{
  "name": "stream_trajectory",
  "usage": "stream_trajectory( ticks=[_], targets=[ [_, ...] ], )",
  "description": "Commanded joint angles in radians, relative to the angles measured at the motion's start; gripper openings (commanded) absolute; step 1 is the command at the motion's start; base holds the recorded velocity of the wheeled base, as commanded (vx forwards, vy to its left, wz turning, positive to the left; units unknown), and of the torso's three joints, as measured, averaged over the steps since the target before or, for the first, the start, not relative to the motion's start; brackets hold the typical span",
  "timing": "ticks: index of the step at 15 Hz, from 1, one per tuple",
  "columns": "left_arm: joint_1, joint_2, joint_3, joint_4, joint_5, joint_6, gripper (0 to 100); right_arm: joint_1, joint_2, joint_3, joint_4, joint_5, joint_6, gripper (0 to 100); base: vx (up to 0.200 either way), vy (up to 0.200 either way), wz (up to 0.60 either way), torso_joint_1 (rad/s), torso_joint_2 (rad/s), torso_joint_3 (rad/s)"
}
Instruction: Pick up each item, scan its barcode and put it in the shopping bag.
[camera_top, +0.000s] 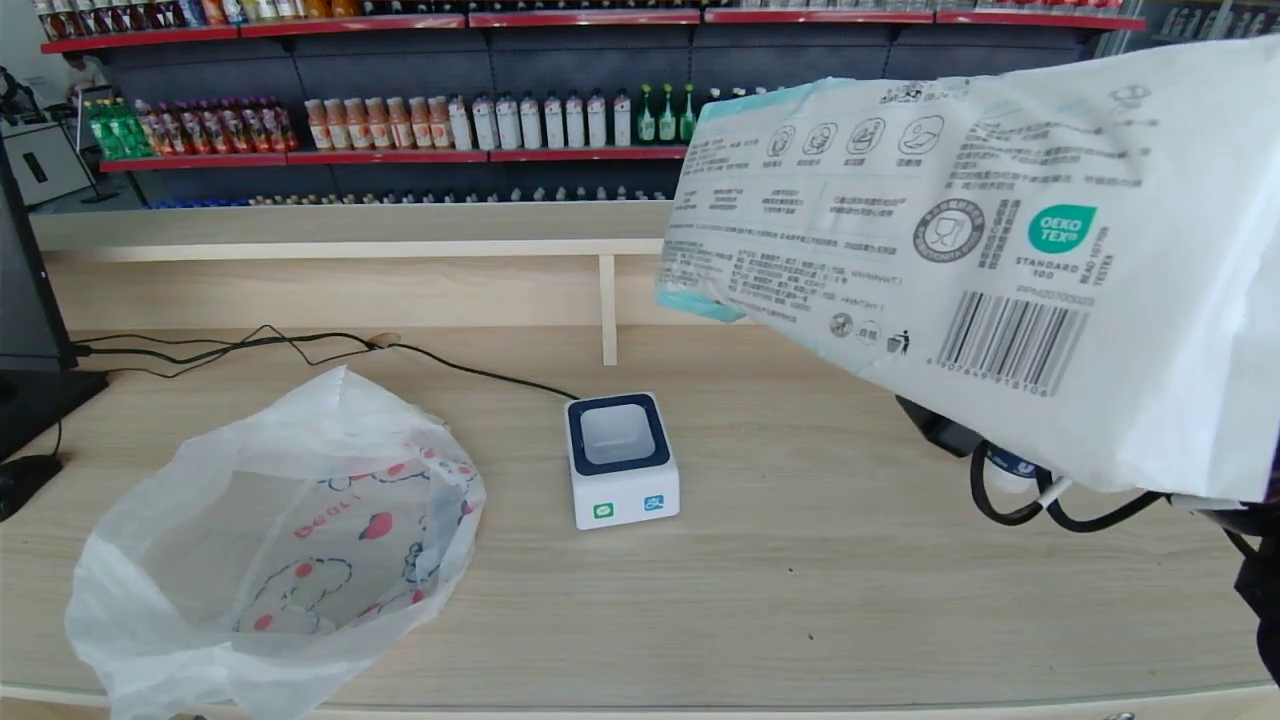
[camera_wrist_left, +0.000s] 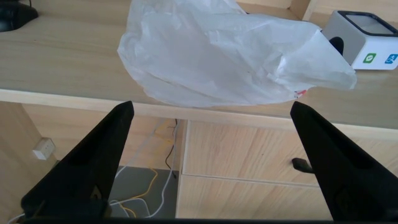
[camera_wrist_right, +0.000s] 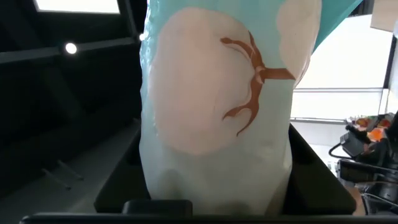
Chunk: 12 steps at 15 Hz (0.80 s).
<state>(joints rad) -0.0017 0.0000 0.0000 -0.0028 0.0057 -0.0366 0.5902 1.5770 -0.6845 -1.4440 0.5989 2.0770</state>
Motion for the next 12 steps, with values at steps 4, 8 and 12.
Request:
stream_trajectory(
  ticks=[4,8,12],
  targets=[
    [0.000,0.000,0.000,0.000,0.000,0.000,100,-0.017,0.020,0.014,-0.029,0.004,0.008,0,0.000,0.000,0.00,0.000,0.00,0.000],
    [0.000,0.000,0.000,0.000,0.000,0.000,100,-0.010,0.017,0.052,-0.070,0.004,-0.020,0,0.000,0.000,0.00,0.000,0.00,0.000],
    [0.000,0.002,0.000,0.000,0.000,0.000,100,0.019,0.014,0.114,-0.127,0.002,-0.098,0,0.000,0.000,0.00,0.000,0.00,0.000]
  ],
)
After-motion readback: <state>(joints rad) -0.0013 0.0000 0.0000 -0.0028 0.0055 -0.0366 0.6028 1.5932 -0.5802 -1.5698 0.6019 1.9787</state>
